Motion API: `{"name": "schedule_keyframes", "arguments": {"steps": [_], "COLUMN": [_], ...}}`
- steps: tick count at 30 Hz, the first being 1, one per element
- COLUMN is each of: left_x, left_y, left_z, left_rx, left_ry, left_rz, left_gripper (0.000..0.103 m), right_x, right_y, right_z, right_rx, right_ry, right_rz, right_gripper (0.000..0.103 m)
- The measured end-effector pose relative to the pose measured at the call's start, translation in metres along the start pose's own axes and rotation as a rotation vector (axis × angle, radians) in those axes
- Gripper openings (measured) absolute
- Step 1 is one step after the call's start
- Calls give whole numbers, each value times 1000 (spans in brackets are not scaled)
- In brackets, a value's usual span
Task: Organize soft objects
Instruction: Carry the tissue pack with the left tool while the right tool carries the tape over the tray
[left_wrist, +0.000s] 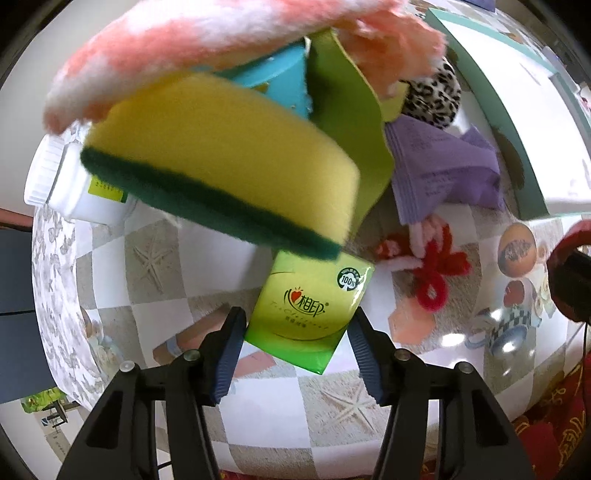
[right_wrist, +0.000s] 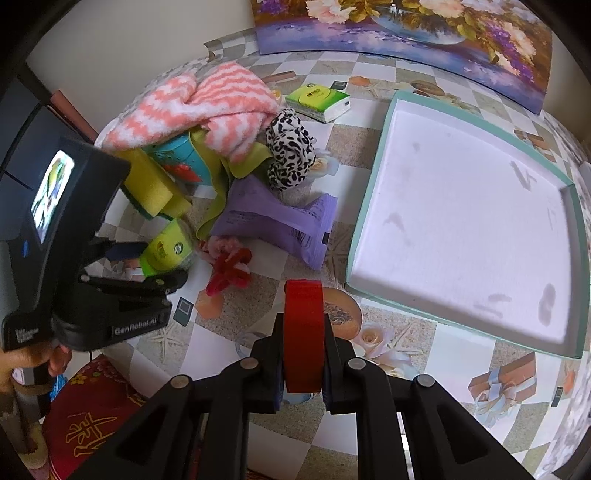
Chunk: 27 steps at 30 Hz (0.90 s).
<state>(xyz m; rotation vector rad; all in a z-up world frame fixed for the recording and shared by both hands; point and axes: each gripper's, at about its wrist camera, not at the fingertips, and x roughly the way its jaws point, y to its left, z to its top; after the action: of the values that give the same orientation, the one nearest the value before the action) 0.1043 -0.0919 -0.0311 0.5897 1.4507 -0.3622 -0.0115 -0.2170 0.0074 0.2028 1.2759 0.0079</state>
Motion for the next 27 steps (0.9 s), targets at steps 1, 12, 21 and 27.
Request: {"name": "schedule_keyframes", "arguments": {"steps": [1,12,21,27], "left_x": [-2,-61,-127,-105], "left_y": [-2,-15,-44,-56], "left_z": [2,10,17,31], "left_rx": [1,21,-50,-194], "left_ry": [4,-96,-270,-260], "left_rz": [-6,-126,-146,-231], "left_gripper": [58,58,58,58], "right_x": [0,-23,-55,-61], "right_y": [-1,-17,-55,-102], "right_z": [0,11,34,50], "right_rx": [4,73,218,350], "right_ry": [-3,-95,-163,-186], "right_rz": [-2,-2,-75,-130], "right_gripper": [16,16,16,16]}}
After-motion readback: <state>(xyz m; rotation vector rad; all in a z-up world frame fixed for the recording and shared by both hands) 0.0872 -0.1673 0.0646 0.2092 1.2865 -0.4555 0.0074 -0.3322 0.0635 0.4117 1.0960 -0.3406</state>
